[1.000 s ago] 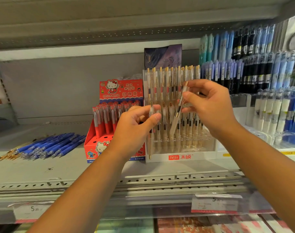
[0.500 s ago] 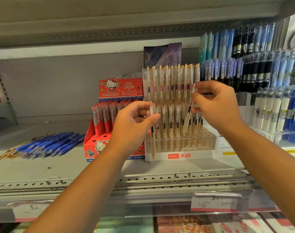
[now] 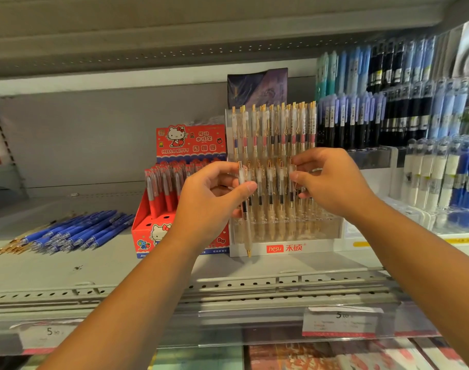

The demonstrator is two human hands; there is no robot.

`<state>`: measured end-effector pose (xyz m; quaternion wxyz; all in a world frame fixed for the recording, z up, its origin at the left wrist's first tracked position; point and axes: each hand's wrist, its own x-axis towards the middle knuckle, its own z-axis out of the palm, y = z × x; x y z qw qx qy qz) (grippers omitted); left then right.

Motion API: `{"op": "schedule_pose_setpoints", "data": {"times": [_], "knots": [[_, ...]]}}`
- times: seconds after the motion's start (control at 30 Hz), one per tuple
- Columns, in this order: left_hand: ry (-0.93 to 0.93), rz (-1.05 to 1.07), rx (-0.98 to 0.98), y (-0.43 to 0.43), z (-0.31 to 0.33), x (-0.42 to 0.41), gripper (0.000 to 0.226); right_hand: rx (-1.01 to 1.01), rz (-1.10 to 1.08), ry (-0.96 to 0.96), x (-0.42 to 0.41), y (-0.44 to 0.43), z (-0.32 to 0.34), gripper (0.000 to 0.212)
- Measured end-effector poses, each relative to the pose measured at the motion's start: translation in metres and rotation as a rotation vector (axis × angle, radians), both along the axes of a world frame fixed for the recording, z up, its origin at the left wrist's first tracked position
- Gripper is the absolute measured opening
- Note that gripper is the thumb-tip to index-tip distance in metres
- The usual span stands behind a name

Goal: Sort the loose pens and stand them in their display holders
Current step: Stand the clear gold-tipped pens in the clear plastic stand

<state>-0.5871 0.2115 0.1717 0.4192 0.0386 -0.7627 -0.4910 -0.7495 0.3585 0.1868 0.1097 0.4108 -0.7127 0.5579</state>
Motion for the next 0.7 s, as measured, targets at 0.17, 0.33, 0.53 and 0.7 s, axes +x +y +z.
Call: {"op": "schedule_pose_setpoints", "data": {"times": [0.17,0.33,0.53,0.7], "knots": [[-0.005,0.007,-0.011,-0.0001,-0.0002,-0.0004,0.032,0.064,-0.043,0.013,-0.0005,0.0015,0.002,0.023],[-0.015,0.008,-0.018,-0.0004,-0.001,0.0001,0.033,0.143,-0.082,0.095,0.0003,0.0019,0.0039,0.03],[-0.019,0.013,-0.018,0.0,-0.0007,-0.0003,0.034,0.144,-0.081,0.091,-0.0003,0.0042,0.0029,0.029],[-0.01,0.016,-0.024,0.0017,-0.0003,0.0004,0.034,0.105,-0.104,0.069,0.0012,0.0085,-0.0004,0.028]]}}
